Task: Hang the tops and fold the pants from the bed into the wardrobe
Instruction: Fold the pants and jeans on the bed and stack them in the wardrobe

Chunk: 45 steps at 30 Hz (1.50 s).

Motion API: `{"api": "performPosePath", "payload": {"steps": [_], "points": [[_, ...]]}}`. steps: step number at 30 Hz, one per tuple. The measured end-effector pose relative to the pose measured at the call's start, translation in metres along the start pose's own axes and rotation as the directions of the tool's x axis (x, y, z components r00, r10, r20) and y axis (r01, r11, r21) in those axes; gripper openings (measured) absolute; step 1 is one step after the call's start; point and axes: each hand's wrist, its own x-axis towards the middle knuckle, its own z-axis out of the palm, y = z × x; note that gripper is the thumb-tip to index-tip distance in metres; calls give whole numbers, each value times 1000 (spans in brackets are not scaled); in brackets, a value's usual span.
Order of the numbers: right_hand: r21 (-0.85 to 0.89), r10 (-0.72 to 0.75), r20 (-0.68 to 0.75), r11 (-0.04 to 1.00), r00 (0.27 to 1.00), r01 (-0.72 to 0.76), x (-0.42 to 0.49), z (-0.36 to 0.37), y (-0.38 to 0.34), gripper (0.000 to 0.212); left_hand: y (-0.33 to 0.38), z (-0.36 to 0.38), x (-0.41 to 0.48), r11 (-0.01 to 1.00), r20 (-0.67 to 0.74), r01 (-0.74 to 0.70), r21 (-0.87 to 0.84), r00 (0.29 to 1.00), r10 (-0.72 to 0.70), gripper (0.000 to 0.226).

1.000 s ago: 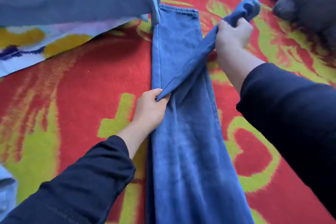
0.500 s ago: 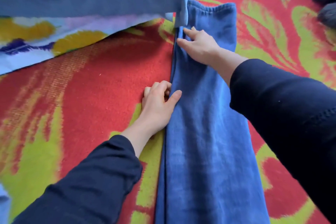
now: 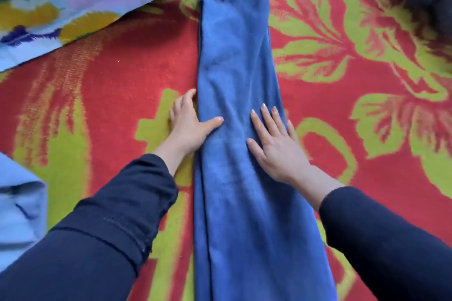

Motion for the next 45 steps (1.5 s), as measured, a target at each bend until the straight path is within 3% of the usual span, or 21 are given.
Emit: {"api": "performPosePath", "payload": {"steps": [4, 8, 10, 13, 14, 16, 19, 22, 23, 25, 26, 27, 31, 34, 38, 42, 45], "points": [[-13, 21, 48, 1000, 999, -20, -81, 36, -11, 63, -21, 27, -122, 998, -24, 39, -59, 999, -40, 77], [25, 75, 82, 997, 994, -77, -145, 56, -11, 56, -43, 56, -226, 989, -79, 142, 27, 987, -140, 32], [36, 98, 103, 994, 990, -102, -179, 65, -9, 57, -49, 64, -257, 977, -55, 214, 22, 976, -212, 27], [70, 122, 93, 989, 988, -129, -227, 81, -2, 59, -52, 57, -280, 892, -68, 279, -356, 944, -322, 28], [76, 130, 91, 988, 987, -137, -242, 86, 1, 60, -53, 54, -284, 876, -104, 271, -398, 936, -337, 29], [124, 150, 96, 979, 984, -162, -270, 96, 7, 63, -56, 50, -290, 884, -131, 261, -388, 934, -334, 27], [336, 264, 33, 905, 964, -259, -314, 115, 11, 77, -58, 55, -317, 912, -14, 276, -302, 956, -294, 23], [505, 498, 88, 724, 863, -469, -361, 142, 16, 88, -75, 68, -375, 952, 79, 293, -93, 955, -286, 37], [503, 529, 104, 702, 842, -504, -378, 154, 17, 82, -80, 72, -395, 938, 83, 314, -147, 949, -304, 29], [566, 518, 123, 665, 847, -488, -409, 178, 22, 59, -85, 76, -428, 779, 135, 434, -453, 897, -421, 18], [648, 504, 162, 594, 848, -476, -422, 186, 22, 50, -87, 77, -440, 692, 165, 464, -553, 875, -455, 17], [731, 478, 205, 506, 854, -459, -431, 191, 21, 47, -89, 77, -451, 667, 182, 466, -581, 873, -453, 17], [869, 354, 273, 308, 894, -387, -445, 191, 20, 39, -95, 86, -495, 748, 277, 435, -501, 900, -338, 19], [899, 227, 358, 178, 906, -400, -457, 187, 23, 46, -108, 90, -523, 753, 345, 452, -478, 885, -312, 22], [874, 151, 422, 197, 894, -445, -489, 183, 20, 39, -118, 83, -548, 819, 406, 419, -393, 878, -254, 22], [870, 220, 441, 135, 870, -475, -538, 167, 14, 41, -102, 63, -594, 779, 434, 465, -421, 857, -277, 29], [783, 186, 567, 179, 802, -595, -577, 151, 15, 44, -90, 51, -630, 781, 527, 538, -318, 785, -326, 44]]}}
